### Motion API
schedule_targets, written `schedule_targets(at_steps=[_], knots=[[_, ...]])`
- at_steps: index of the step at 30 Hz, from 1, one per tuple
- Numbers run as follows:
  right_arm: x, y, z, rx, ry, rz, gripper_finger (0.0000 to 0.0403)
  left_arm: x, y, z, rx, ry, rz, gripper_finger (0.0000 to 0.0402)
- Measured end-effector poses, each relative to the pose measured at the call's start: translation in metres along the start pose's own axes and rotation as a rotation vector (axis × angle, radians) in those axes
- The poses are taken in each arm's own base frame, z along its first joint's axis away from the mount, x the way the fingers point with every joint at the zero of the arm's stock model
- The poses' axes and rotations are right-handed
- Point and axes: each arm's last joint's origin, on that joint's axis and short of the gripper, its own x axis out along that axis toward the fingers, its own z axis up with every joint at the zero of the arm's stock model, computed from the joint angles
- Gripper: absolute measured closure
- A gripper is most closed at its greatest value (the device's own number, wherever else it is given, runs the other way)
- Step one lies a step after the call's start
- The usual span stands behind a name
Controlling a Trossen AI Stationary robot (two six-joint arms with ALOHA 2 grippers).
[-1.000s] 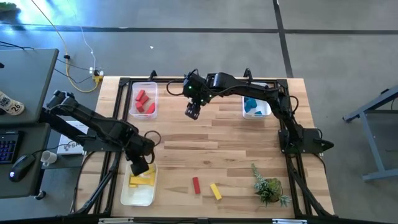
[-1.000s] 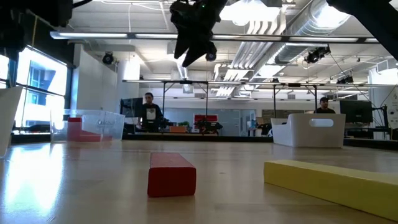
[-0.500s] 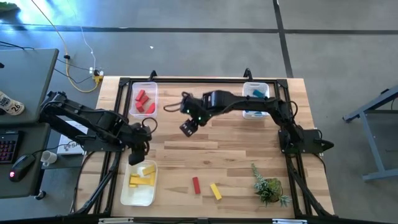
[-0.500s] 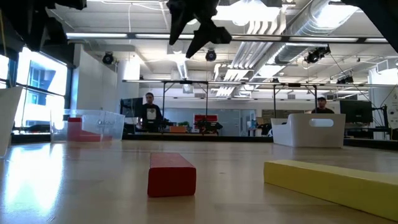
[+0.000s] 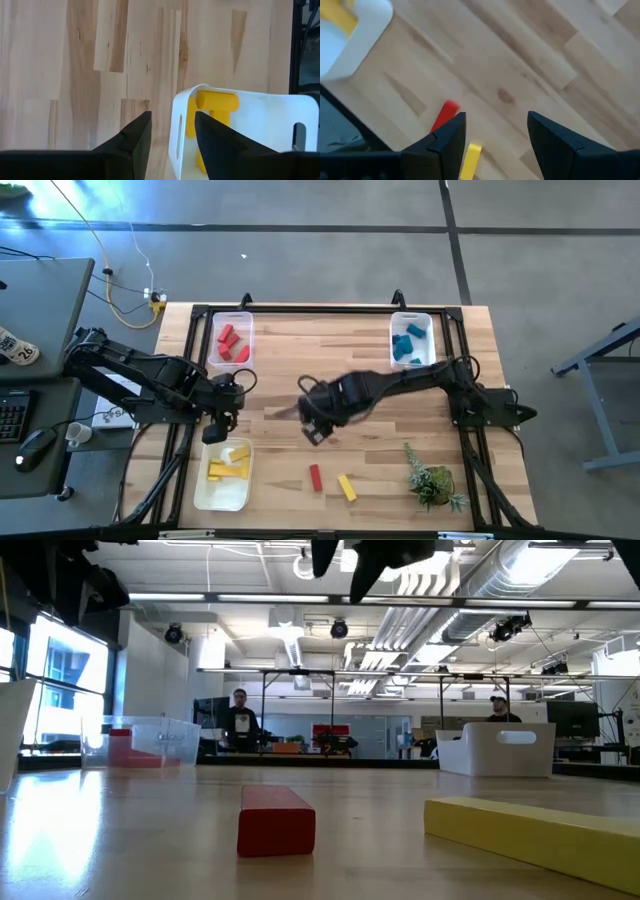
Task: Sort & place blocks by color
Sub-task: Put the yellow block into the bottom white bin
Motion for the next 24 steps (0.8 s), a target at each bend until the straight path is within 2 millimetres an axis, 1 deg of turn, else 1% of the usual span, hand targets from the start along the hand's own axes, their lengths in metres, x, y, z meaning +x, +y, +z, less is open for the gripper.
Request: schedule_targets(at_steps=[4,6,11,15,19,21,24], knots=[[-0.001,0.013,-0.024,-0.032,-0.01,-0.004,0.0206,0.0,0.0,0.0,0.016,0.0,0.0,0.0265],[0.003,0.017,-0.037,-0.052,0.004,-0.016,0.0206,0.0,0.0,0.0,0.016,0.0,0.0,0.0264],[0.019,0.023,-0.07,-0.047,0.092,-0.057,0.0204,0.0,0.0,0.0,0.017,0.0,0.0,0.0265],[0.033,0.028,-0.094,-0.003,0.135,-0.078,0.0191,0.0,0.0,0.0,0.017,-0.004,-0.002,0.0265],[0.046,0.031,-0.11,0.052,0.138,-0.079,0.0176,0.0,0.0,0.001,0.017,-0.009,-0.004,0.0265],[0.052,0.031,-0.116,0.081,0.138,-0.089,0.0174,0.0,0.0,0.001,0.017,-0.009,-0.004,0.0265],[0.067,0.03,-0.125,0.128,0.137,-0.095,0.0174,0.0,0.0,0.001,0.017,-0.009,-0.004,0.0264]])
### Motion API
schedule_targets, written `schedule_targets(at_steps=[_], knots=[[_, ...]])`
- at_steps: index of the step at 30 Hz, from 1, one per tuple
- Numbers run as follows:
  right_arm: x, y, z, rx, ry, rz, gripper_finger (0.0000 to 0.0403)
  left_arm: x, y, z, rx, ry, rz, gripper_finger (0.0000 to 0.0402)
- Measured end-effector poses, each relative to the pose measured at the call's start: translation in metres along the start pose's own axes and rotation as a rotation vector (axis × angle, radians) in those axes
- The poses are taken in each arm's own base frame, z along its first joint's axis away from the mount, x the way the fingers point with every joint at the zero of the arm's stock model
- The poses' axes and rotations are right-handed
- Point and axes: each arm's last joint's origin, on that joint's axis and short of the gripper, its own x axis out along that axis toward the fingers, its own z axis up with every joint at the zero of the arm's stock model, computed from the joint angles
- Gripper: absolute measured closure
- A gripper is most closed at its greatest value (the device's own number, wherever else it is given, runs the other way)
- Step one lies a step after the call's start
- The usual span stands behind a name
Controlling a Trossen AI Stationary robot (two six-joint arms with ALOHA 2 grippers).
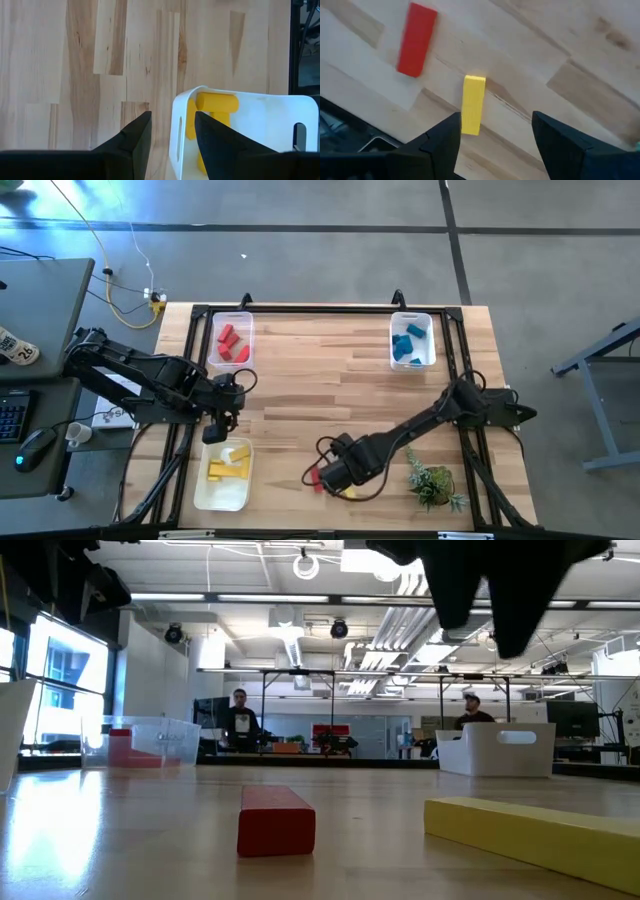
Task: Sort & place blocks by color
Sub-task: Put the yellow block into the bottom white bin
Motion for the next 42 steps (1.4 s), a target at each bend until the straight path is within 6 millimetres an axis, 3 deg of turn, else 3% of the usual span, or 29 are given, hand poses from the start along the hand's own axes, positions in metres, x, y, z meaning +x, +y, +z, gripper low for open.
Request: schedule_targets(at_steps=[9,14,21,37,42], knots=[[0.048,0.001,-0.013,0.094,0.106,0.107,0.0176,0.0,0.0,0.0,-0.006,0.0,0.0,0.0265],[0.064,0.0,-0.013,0.158,0.136,0.156,0.0176,0.0,0.0,0.0,-0.003,0.0,0.0,0.0265],[0.068,-0.001,-0.013,0.17,0.131,0.139,0.0176,0.0,0.0,0.0,-0.001,-0.002,0.008,0.0264],[0.102,-0.006,-0.016,0.199,0.163,-0.006,0.0177,0.0,0.001,0.0,0.0,-0.009,0.024,0.0264],[0.103,-0.012,-0.015,0.23,0.122,-0.074,0.0204,0.0,0.001,0.0,0.0,-0.009,0.024,0.0265]])
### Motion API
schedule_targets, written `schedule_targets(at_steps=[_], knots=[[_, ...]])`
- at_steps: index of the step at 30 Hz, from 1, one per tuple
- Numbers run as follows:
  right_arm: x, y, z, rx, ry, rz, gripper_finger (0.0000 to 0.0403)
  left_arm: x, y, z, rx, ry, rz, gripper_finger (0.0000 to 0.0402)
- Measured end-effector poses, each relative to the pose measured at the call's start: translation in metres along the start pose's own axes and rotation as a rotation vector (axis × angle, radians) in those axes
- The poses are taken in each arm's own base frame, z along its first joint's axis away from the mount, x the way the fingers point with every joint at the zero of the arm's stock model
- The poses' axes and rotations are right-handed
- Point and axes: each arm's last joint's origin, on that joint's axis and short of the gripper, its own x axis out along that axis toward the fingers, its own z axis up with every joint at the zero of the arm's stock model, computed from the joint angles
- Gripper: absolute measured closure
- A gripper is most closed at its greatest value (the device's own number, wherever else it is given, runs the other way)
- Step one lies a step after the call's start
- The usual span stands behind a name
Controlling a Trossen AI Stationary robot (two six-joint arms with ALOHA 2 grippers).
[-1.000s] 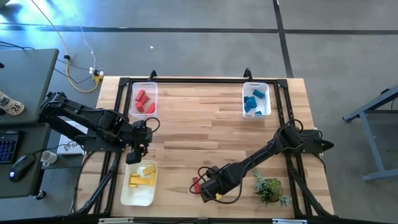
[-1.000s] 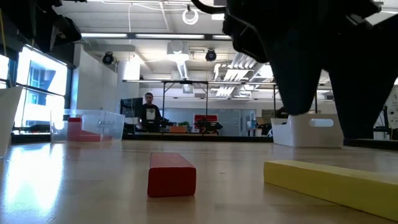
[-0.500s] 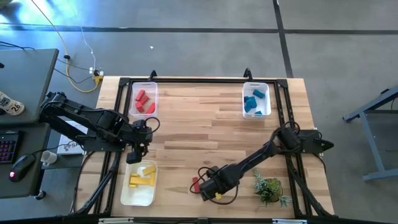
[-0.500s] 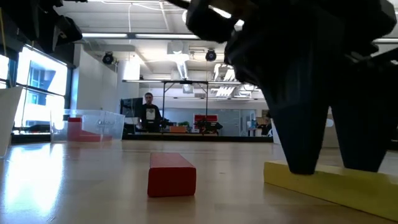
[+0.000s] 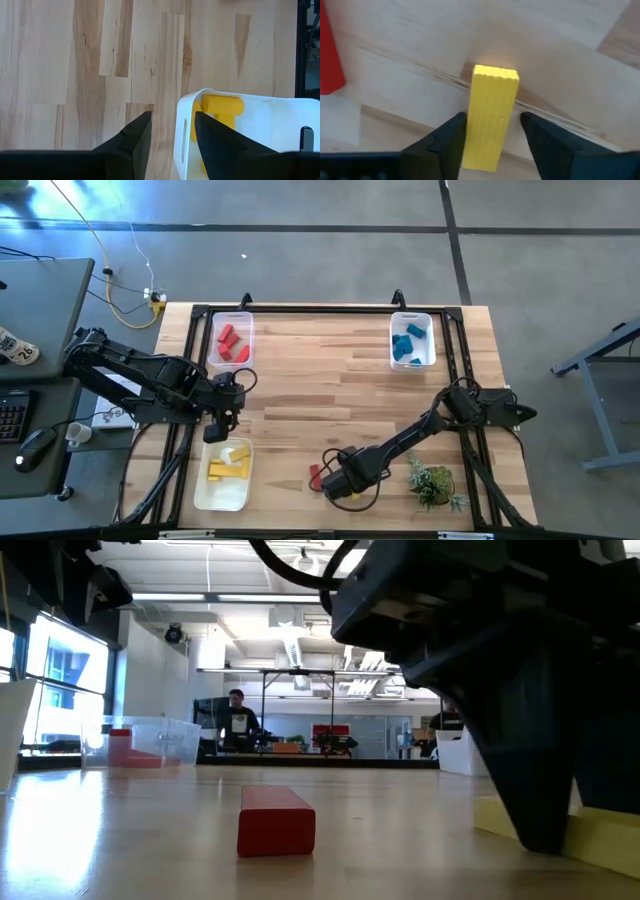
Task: Sort & place blocks by color
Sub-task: Put the yellow block into the bottom white bin
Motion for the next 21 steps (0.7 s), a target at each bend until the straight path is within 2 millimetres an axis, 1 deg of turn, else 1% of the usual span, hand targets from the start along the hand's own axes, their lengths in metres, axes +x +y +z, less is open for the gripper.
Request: schedule_targets(at_steps=[5,11,13,18,21], knots=[[0.001,-0.003,0.001,0.001,-0.04,-0.023,0.026,0.0,0.0,0.0,0.002,-0.001,0.0,0.0265],[0.001,-0.003,0.002,0.003,-0.041,-0.031,0.0325,0.0,0.0,0.0,0.019,-0.003,0.006,0.0265],[-0.001,-0.003,0.002,-0.02,-0.044,-0.034,0.0331,0.0,0.001,0.0,0.019,-0.01,0.023,0.0264],[-0.011,0.004,0.005,-0.071,-0.043,-0.022,0.0329,0.0,0.002,0.001,0.008,-0.022,0.048,0.0265],[-0.02,0.012,0.015,-0.115,-0.104,0.003,0.0325,0.0,0.004,0.003,-0.008,-0.034,0.05,0.0265]])
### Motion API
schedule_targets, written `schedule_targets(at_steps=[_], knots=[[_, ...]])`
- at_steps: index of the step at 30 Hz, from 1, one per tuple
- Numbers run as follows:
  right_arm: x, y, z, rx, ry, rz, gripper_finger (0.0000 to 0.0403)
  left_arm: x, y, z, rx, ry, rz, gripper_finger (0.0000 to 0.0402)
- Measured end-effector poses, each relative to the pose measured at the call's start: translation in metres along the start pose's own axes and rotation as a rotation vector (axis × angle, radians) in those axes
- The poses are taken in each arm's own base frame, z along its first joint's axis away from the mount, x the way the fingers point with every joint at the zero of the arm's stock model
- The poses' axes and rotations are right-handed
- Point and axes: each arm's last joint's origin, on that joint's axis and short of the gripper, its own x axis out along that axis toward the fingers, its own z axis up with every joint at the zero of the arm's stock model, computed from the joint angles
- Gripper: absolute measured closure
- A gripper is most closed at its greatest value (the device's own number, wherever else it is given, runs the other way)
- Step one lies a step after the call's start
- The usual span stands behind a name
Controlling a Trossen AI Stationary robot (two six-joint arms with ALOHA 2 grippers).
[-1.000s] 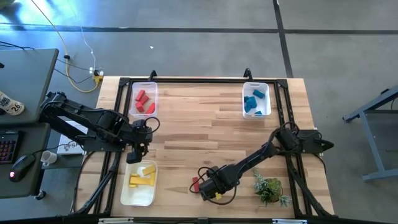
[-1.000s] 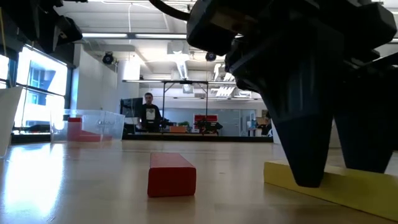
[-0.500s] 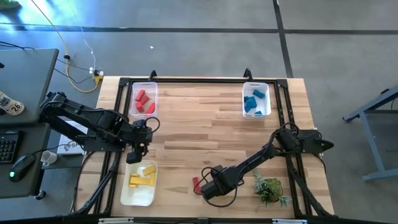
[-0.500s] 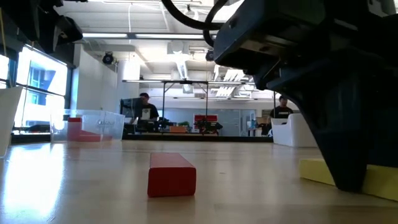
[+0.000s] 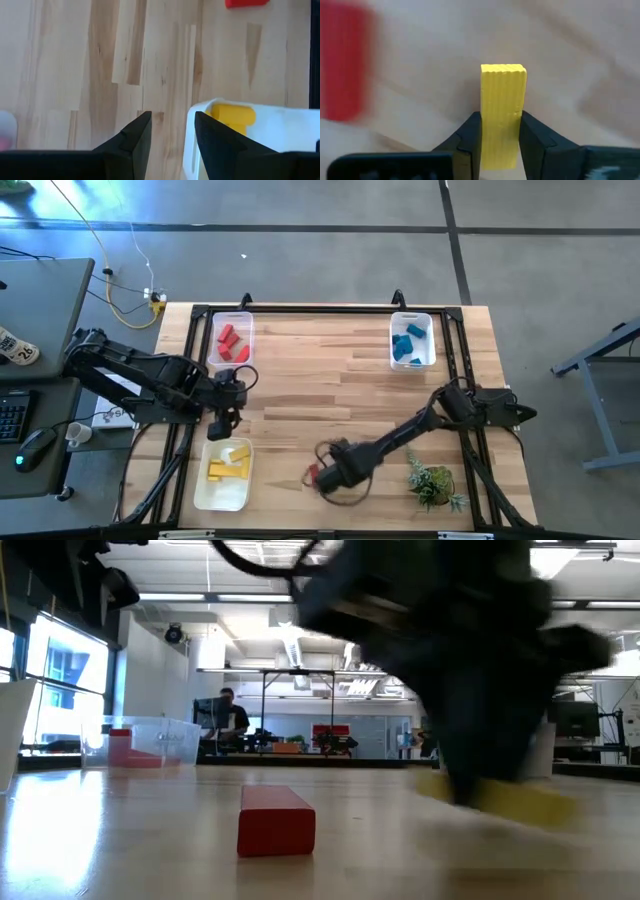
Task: Sort & place blocks by color
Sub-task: Put the yellow block into the bottom white bin
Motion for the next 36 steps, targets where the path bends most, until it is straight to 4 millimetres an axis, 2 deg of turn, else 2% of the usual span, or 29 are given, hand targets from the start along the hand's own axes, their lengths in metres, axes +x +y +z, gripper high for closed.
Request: schedule_targets(at_steps=[5,10,20,28,36], knots=[[-0.025,0.016,0.025,-0.064,-0.044,0.11,0.0328,0.0,0.004,0.006,-0.025,-0.045,-0.002,0.0265],[-0.055,0.027,0.053,-0.13,-0.161,0.199,0.0328,0.0,0.007,0.013,-0.077,-0.101,-0.012,0.0265],[-0.106,0.034,0.096,-0.315,-0.361,0.281,0.0329,-0.001,0.017,0.025,-0.411,-0.193,-0.036,0.0265],[-0.128,0.026,0.125,-0.5,-0.483,0.201,0.0329,-0.005,0.025,0.041,-0.587,-0.333,-0.093,0.0265],[-0.136,0.017,0.152,-0.696,-0.572,0.093,0.0329,-0.009,0.03,0.051,-0.728,-0.43,-0.15,0.0265]])
